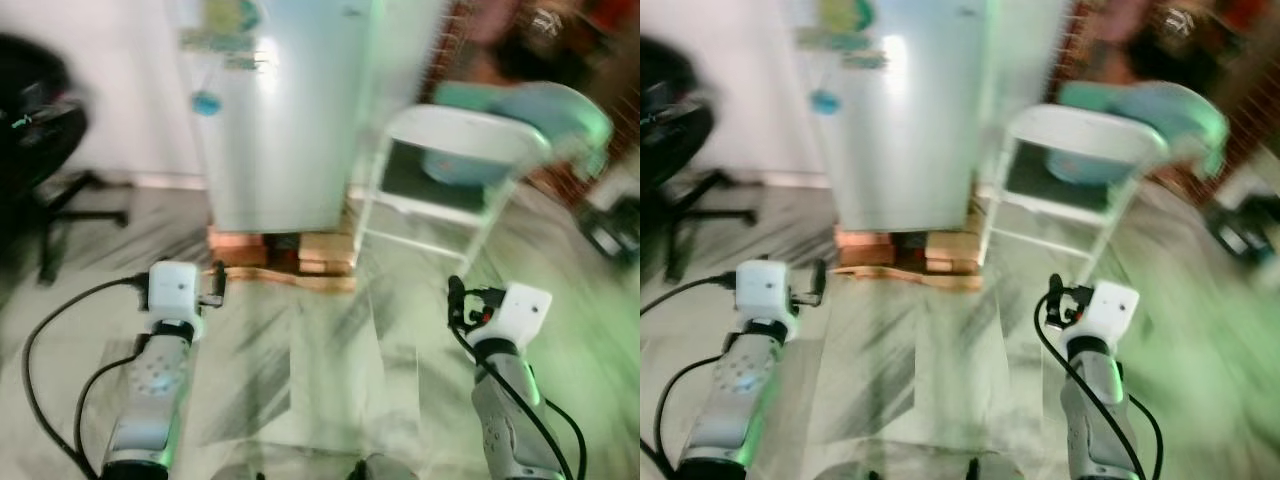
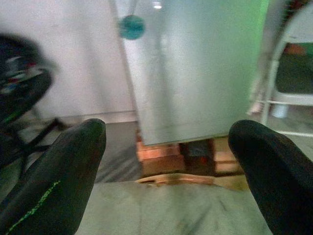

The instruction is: Restocking fridge

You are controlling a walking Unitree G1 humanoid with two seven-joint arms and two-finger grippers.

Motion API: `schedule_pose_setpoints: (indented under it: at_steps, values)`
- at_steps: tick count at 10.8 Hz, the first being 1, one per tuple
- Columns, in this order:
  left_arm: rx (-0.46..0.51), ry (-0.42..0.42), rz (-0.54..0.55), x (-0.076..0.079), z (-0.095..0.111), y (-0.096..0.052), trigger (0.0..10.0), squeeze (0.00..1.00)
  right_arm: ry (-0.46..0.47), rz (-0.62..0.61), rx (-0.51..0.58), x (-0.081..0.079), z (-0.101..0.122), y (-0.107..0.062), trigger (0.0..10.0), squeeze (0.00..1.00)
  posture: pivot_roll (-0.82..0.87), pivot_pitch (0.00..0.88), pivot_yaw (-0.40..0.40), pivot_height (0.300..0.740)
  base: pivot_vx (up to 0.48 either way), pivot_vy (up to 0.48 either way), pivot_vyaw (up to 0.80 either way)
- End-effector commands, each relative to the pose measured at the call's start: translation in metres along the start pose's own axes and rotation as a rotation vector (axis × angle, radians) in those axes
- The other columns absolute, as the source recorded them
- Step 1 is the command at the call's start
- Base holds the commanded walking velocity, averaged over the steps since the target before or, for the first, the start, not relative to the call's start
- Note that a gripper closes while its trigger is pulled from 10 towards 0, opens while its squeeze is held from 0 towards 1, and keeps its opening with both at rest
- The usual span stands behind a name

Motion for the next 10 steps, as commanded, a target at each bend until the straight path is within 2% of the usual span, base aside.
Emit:
schedule_pose_setpoints:
  at_steps: [1, 6, 8, 9, 10]
  values:
    - [-0.003, -0.014, -0.029, 0.01, 0.001, 0.002, 10.0, 0.0, -0.005, -0.032, 0.002, 0.01, 0.0, 0.0, 10.0, 0.0, 0.11, 0.047, -0.019, 0.74, 0.0, 0.48, -0.8]
    - [-0.013, 0.008, 0.007, 0.0, -0.003, 0.001, 10.0, 0.0, -0.013, -0.044, 0.014, 0.011, 0.0, -0.002, 10.0, 0.0, 0.1, 0.052, -0.015, 0.74, 0.0, 0.48, -0.8]
    - [0.01, 0.028, -0.007, 0.001, 0.001, 0.003, 10.0, 0.0, -0.002, -0.04, 0.002, 0.01, -0.002, -0.002, 10.0, 0.0, 0.11, 0.055, -0.016, 0.74, 0.0, 0.478, 0.0]
    - [0.015, 0.031, -0.001, 0.0, 0.002, 0.002, 10.0, 0.0, -0.02, -0.042, -0.012, 0.01, -0.004, -0.002, 10.0, 0.0, 0.11, 0.06, -0.016, 0.74, 0.0, 0.356, 0.0]
    - [0.029, 0.082, 0.017, -0.001, 0.003, 0.001, 10.0, 0.0, -0.063, -0.036, -0.023, 0.008, -0.003, 0.0, 10.0, 0.0, 0.12, 0.065, -0.015, 0.74, 0.0, 0.0, 0.0]
Point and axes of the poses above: a point about 5 cm out from each wrist's last joint towards the gripper, its own y axis pointing out of the wrist towards the gripper, its own z axis along the axis of the wrist's last joint, x = y × z, the point moved 1 cm from there along y, pointing out of the wrist towards the gripper, and after that the axes turned 12 degrees about -y, right-handed, at the moved point
